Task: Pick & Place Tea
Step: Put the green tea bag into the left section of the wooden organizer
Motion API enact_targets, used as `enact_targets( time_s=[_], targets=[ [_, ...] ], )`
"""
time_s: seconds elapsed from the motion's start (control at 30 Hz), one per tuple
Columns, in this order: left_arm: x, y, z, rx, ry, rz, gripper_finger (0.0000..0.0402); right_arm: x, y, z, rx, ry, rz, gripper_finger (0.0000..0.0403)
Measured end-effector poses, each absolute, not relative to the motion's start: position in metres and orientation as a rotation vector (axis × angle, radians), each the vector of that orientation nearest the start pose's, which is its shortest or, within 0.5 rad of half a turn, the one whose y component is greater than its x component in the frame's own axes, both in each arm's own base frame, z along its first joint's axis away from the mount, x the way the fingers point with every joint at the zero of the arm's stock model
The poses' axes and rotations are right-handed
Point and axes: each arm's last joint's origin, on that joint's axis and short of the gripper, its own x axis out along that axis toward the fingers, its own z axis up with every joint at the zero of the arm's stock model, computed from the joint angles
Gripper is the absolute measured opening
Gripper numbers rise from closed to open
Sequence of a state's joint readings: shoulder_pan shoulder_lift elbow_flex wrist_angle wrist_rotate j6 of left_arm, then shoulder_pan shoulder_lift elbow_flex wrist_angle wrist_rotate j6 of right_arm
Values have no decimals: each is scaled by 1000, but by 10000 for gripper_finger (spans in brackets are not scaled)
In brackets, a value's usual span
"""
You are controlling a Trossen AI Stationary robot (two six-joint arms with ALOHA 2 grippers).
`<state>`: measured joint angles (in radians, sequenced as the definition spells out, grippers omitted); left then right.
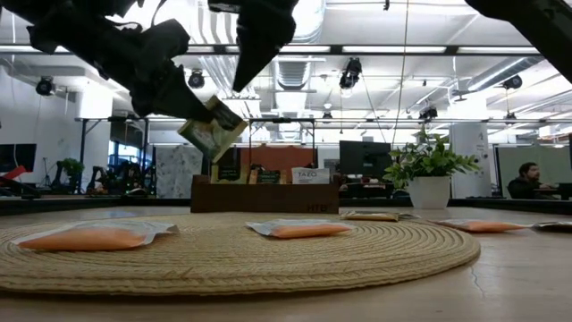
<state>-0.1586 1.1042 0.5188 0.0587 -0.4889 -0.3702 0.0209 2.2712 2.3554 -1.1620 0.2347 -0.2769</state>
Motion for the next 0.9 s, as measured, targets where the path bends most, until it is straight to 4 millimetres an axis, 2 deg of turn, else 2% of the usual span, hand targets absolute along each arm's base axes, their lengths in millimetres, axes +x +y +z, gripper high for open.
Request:
enact_targets(
  time_s=[0.23, 0.43, 0.53, 0.67, 0.8, 0.9],
  targets=[
    [201, -26, 218, -236, 413, 396, 1, 463, -7, 310, -317, 1136, -93, 189],
    [183, -24, 232, -316, 316, 440, 0, 462, -14, 314, -316, 1119, -64, 187],
    [175, -22, 239, -345, 256, 473, 0, 465, -26, 305, -258, 1107, -21, 180],
    [167, -19, 245, -374, 206, 497, 0, 474, -35, 282, -170, 1058, 65, 169],
    [161, -17, 248, -418, 186, 516, 0, 473, -33, 264, -123, 1044, 132, 161],
    [158, -16, 248, -428, 180, 547, 0, 470, -27, 262, -120, 983, 150, 157]
  ],
)
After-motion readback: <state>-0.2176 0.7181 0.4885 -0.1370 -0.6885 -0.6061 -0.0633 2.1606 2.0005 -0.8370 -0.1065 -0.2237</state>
